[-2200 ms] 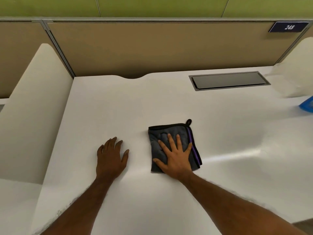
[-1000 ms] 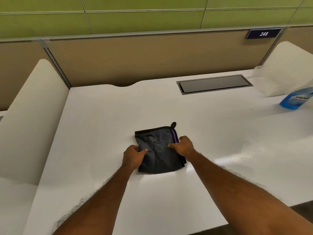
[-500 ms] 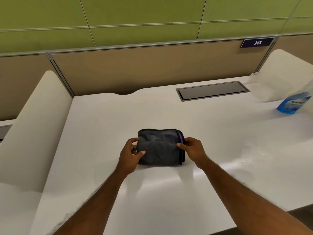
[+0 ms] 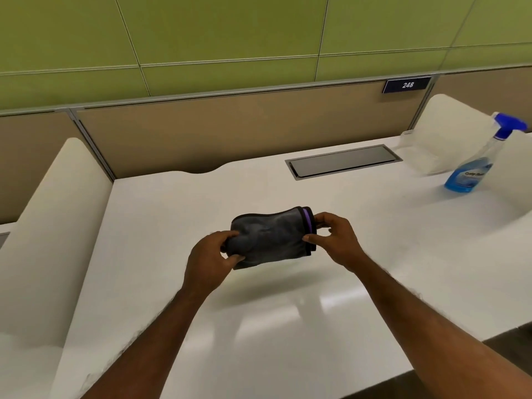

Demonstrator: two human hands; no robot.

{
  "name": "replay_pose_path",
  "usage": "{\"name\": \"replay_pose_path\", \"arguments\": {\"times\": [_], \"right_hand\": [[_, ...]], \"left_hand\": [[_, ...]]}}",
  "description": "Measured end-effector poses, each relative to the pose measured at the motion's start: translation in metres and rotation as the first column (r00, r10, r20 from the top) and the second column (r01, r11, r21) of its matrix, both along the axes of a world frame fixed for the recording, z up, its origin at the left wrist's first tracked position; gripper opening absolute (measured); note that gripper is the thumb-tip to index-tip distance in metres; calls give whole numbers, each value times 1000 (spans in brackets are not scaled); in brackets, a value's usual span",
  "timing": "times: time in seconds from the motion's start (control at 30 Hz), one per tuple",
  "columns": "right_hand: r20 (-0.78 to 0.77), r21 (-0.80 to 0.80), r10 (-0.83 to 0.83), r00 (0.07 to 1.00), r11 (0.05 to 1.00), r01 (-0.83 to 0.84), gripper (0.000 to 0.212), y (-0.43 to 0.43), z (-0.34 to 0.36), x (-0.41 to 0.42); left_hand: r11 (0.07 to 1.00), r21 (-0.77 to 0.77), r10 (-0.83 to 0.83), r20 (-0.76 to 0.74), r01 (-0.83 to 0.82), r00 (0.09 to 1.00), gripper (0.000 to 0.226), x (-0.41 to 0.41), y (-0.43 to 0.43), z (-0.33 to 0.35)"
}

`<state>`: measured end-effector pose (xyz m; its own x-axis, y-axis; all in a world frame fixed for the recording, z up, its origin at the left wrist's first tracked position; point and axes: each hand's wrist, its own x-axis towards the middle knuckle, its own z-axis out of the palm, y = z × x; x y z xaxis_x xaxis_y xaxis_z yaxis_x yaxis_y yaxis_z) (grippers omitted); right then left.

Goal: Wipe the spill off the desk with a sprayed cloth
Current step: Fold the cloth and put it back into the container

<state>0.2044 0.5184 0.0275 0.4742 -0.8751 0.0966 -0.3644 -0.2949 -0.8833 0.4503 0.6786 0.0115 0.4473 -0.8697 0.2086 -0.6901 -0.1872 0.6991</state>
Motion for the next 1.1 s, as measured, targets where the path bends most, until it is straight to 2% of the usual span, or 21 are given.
{"name": "replay_pose_path", "arguments": {"times": [0.07,0.17,0.27,0.43,0.57,0.73,0.93,1.1], "right_hand": [[-15,-79,-32,999,996,31,26,-2,5,-2],[-26,-204,-78,997,976,71,29,-6,8,-7],[-15,-273,-81,997,959,73,32,-10,12,-18],[44,-253,29,999,967,-17,23,-8,34,-36],[68,-249,39,997,968,-21,27,-5,47,-49],[104,-298,-31,994,953,61,27,-16,49,-79],[80,-271,-26,996,962,46,54,-45,47,-141],[0,-350,-30,1000,936,28,36,-84,50,-204]], "left_hand": [[999,-34,-22,88,25,996,32,2,-1,7],[992,-63,-101,127,110,987,33,9,-4,14],[974,-73,-211,62,215,976,34,13,-7,25],[917,-182,-375,-100,354,922,25,1,-11,51],[914,-242,-374,-184,327,909,25,-13,-19,58],[913,-224,-383,-184,341,905,28,-39,-39,63],[921,-194,-363,-118,337,924,31,-88,-77,66],[930,-148,-351,-75,338,933,33,-151,-119,65]]}}
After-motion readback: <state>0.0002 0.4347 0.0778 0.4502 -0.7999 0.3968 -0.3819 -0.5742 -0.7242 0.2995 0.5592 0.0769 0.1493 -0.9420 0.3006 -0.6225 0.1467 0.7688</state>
